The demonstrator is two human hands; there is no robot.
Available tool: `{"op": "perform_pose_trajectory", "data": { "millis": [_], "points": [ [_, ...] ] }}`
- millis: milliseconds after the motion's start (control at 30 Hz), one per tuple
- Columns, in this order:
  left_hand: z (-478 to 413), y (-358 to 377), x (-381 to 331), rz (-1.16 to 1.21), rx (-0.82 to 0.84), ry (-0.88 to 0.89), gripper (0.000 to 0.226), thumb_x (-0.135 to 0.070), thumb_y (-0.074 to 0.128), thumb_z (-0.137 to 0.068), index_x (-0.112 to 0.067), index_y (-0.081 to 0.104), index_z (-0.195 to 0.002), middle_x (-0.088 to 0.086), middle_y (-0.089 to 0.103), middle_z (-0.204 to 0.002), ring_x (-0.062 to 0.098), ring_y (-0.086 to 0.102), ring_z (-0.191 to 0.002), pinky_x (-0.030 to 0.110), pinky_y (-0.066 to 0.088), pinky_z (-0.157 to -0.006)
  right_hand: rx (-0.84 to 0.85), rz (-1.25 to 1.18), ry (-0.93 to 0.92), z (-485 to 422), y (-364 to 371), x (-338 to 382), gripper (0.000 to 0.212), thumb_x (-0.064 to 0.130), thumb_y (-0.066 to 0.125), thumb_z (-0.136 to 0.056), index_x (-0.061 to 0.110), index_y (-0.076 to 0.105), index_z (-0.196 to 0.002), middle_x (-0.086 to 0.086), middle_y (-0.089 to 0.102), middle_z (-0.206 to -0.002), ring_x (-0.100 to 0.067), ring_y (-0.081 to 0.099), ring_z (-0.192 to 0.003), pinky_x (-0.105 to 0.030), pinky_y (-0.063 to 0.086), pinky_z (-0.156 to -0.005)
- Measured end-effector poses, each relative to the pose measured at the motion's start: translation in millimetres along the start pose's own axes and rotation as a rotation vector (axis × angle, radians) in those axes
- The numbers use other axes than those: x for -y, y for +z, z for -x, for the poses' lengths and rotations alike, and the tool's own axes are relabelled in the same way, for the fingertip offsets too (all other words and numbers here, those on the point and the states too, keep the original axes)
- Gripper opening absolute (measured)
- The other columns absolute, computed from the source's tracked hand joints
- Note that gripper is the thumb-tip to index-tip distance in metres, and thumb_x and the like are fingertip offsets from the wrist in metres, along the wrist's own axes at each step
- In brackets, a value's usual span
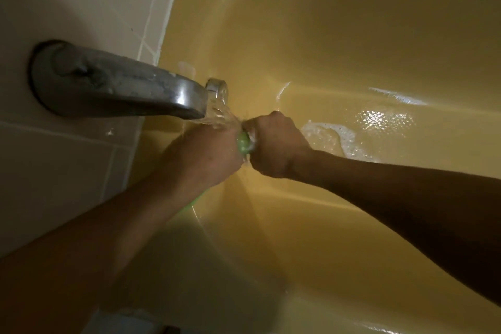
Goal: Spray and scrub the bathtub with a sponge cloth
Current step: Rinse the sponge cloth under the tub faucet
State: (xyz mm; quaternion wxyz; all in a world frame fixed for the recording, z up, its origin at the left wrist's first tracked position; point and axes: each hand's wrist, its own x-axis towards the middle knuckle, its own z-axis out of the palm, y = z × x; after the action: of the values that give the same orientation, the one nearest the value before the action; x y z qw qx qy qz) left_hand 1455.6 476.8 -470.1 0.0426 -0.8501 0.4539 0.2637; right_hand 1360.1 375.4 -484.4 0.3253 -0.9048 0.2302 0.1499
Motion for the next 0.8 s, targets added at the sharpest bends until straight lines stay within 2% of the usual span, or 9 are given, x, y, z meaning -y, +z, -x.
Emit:
{"op": "perform_pose_trajectory", "data": {
  "millis": [100,167,300,400,467,567,633,733,800],
  "points": [
    [-3.5,13.6,5.0,-0.036,-0.238,0.108,0.043,-0.045,0.040,-0.106,-0.015,0.070,-0.106,0.011,0.064,-0.091,0.025,0.054,-0.072,0.033,0.038,-0.062,0.083,0.018,0.039,-3.2,-2.4,-1.1,0.015,0.008,0.048,-0.085,0.020,0.049,-0.077,-0.003,0.055,-0.086,-0.031,0.059,-0.089,-0.030,0.047,-0.071],
    [-4.3,16.5,4.4,-0.128,-0.340,0.208,0.024,-0.029,0.057,-0.102,-0.011,0.072,-0.099,0.012,0.064,-0.081,0.022,0.046,-0.060,0.028,0.030,-0.052,0.156,-0.068,0.121,-3.6,-6.2,-3.2,0.016,0.004,0.048,-0.086,0.018,0.051,-0.078,-0.002,0.055,-0.088,-0.027,0.062,-0.082,-0.025,0.046,-0.054],
    [-0.1,17.5,-0.5,-0.034,-0.229,0.168,0.014,-0.027,0.065,-0.097,-0.019,0.067,-0.109,-0.002,0.053,-0.081,0.020,0.049,-0.067,0.029,0.029,-0.054,0.349,-0.116,0.188,-1.3,-8.1,-12.5,0.016,-0.004,0.054,-0.079,0.009,0.055,-0.069,-0.005,0.053,-0.071,-0.024,0.051,-0.055,-0.019,0.033,-0.041],
    [0.9,11.5,-6.6,0.022,-0.195,0.100,0.015,-0.030,0.064,-0.098,-0.018,0.065,-0.107,-0.003,0.053,-0.083,0.021,0.053,-0.071,0.030,0.035,-0.062,0.309,-0.026,0.094,-5.7,-12.7,-13.6,0.018,-0.001,0.052,-0.078,0.012,0.051,-0.066,-0.005,0.054,-0.068,-0.028,0.054,-0.062,-0.030,0.049,-0.053],
    [-1.1,0.0,-9.1,0.161,-0.009,-0.063,0.016,-0.029,0.065,-0.097,-0.014,0.061,-0.095,-0.004,0.060,-0.083,0.019,0.057,-0.074,0.030,0.036,-0.064,0.196,0.131,-0.060,-12.4,-15.7,-13.8,0.009,0.005,0.053,-0.081,0.013,0.055,-0.077,-0.006,0.061,-0.081,-0.030,0.058,-0.075,-0.037,0.056,-0.073],
    [-2.7,-13.5,-6.7,0.599,0.360,-0.317,0.027,-0.017,0.071,-0.088,-0.008,0.060,-0.065,0.003,0.060,-0.057,0.018,0.056,-0.052,0.027,0.045,-0.060,0.030,0.201,-0.161,-14.8,-8.3,-19.6,0.020,0.015,0.061,-0.086,0.019,0.055,-0.105,-0.004,0.060,-0.092,-0.029,0.054,-0.083,-0.036,0.047,-0.067],
    [-1.6,-20.0,-2.6,0.931,0.570,-0.455,0.033,-0.006,0.068,-0.088,-0.012,0.051,-0.060,0.001,0.048,-0.049,0.013,0.044,-0.040,0.022,0.042,-0.046,-0.258,0.268,-0.287,-8.3,9.1,-24.4,0.038,0.017,0.067,-0.085,0.014,0.052,-0.120,-0.008,0.059,-0.106,-0.031,0.055,-0.095,-0.039,0.044,-0.070],
    [-4.6,-28.6,13.0,1.201,0.898,-0.508,0.034,-0.007,0.071,-0.077,-0.017,0.047,-0.055,-0.005,0.040,-0.046,0.006,0.038,-0.035,0.019,0.036,-0.034,-0.625,0.250,-0.514,8.7,39.4,-32.2,0.052,0.016,0.071,-0.089,0.009,0.046,-0.134,-0.018,0.062,-0.126,-0.035,0.058,-0.112,-0.046,0.046,-0.091],
    [-9.3,-26.7,23.8,1.368,1.281,-0.453,0.032,-0.008,0.076,-0.079,-0.012,0.054,-0.056,-0.002,0.049,-0.047,0.010,0.050,-0.037,0.025,0.045,-0.039,-0.683,0.181,-0.573,10.3,48.8,-36.4,0.054,0.020,0.072,-0.093,0.009,0.044,-0.138,-0.018,0.064,-0.128,-0.036,0.058,-0.120,-0.049,0.045,-0.100]
  ]
}}
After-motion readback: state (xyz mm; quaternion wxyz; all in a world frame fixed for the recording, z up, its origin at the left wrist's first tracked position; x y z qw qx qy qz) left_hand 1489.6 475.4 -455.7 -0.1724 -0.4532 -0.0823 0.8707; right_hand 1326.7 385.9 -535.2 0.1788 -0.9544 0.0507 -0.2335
